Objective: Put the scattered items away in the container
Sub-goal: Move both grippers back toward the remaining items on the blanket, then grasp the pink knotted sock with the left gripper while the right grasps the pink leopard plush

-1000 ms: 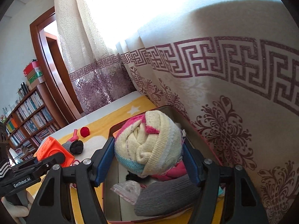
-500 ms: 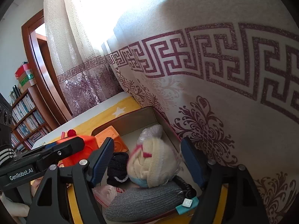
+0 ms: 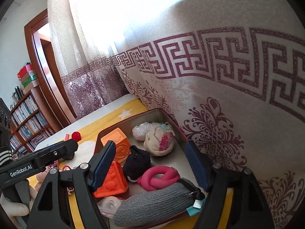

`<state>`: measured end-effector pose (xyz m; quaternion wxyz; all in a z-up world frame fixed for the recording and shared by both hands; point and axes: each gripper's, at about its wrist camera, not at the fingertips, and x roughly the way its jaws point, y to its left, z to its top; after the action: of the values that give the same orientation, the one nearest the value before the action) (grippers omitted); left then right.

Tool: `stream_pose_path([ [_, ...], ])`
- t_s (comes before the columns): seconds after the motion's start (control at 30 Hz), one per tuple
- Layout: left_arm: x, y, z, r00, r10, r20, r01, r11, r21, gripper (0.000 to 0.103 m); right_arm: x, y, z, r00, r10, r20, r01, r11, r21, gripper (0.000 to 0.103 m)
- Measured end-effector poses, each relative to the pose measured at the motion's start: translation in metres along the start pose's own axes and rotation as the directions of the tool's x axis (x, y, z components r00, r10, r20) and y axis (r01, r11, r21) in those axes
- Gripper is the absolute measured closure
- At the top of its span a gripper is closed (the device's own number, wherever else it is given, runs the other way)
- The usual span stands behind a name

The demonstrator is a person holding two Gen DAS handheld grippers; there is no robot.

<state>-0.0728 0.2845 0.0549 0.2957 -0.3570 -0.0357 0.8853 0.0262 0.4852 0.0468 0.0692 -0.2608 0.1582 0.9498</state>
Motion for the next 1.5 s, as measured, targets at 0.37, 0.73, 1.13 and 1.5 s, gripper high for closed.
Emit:
stream_pose_path([
  [0.37, -0.039, 0.063, -0.017, 0.993, 0.111, 0.027, -0.108, 0.988, -0.112, 0.026, -0.002, 0.042, -0.012, 0.996, 0.093, -0.017, -0.094, 0.993, -0.067, 0.024],
  [0.73, -0.079, 0.123, -0.038, 0.979, 0.197, 0.043, -0.186, 0.964, -0.188, 0.026, 0.001, 0.112, -0.035, 0.979, 0.185, -0.080, -0.198, 0.961, -0.194, 0.024],
  [1.13, -0.111, 0.192, -0.063, 0.951, 0.308, 0.037, -0.286, 0.916, -0.280, 0.026, 0.032, 0.178, -0.069, 0.942, 0.240, -0.235, -0.303, 0.910, -0.283, 0.024],
  [1.5, -0.085, 0.212, -0.079, 0.952, 0.303, -0.038, -0.302, 0.911, -0.282, 0.026, 0.060, 0.196, -0.085, 0.926, 0.194, -0.323, -0.296, 0.905, -0.305, 0.024],
])
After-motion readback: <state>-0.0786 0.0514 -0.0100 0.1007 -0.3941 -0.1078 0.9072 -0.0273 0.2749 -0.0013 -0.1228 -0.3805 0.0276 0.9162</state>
